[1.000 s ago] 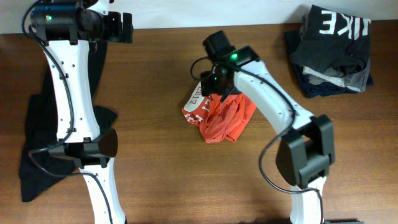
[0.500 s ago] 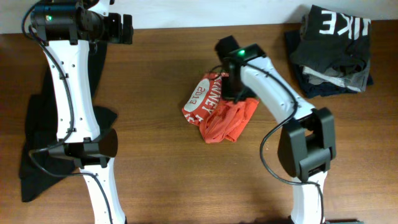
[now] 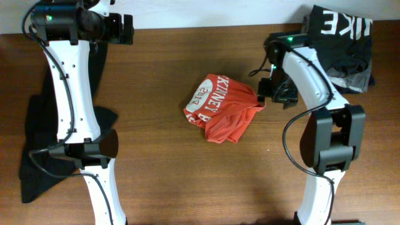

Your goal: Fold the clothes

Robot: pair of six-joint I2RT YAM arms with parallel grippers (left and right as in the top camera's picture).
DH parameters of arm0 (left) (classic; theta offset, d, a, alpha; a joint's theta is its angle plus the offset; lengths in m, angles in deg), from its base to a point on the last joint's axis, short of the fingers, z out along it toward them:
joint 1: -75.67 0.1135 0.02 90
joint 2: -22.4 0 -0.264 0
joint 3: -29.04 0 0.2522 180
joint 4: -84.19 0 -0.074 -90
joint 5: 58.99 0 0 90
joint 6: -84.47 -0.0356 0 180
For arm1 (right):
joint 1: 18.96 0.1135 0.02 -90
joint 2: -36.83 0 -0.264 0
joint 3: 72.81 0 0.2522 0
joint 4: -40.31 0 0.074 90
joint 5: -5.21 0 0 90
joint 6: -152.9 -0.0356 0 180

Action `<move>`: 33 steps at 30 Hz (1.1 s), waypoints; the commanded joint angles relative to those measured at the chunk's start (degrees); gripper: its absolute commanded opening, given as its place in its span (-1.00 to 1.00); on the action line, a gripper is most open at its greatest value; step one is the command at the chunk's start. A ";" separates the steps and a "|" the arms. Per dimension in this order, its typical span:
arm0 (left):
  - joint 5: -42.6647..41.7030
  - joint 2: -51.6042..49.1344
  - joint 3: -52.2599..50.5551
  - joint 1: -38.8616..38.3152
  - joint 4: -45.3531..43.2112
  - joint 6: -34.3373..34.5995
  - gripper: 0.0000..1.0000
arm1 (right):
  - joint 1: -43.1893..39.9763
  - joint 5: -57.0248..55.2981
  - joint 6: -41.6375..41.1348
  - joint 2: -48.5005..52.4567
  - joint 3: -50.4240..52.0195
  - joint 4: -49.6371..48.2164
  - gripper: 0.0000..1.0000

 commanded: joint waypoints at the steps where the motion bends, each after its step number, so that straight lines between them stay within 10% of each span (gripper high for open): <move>1: 0.59 -0.42 0.59 0.35 0.00 -1.14 0.99 | -1.31 7.34 8.70 -1.31 -0.15 0.72 0.36; 17: 0.61 -0.42 0.59 0.35 0.00 -1.14 0.98 | 12.28 14.25 8.48 -9.84 2.05 -1.81 0.35; 33: 0.59 -0.42 0.59 0.35 0.09 -1.14 0.98 | 20.55 8.22 -9.14 -9.84 22.51 -19.98 -0.17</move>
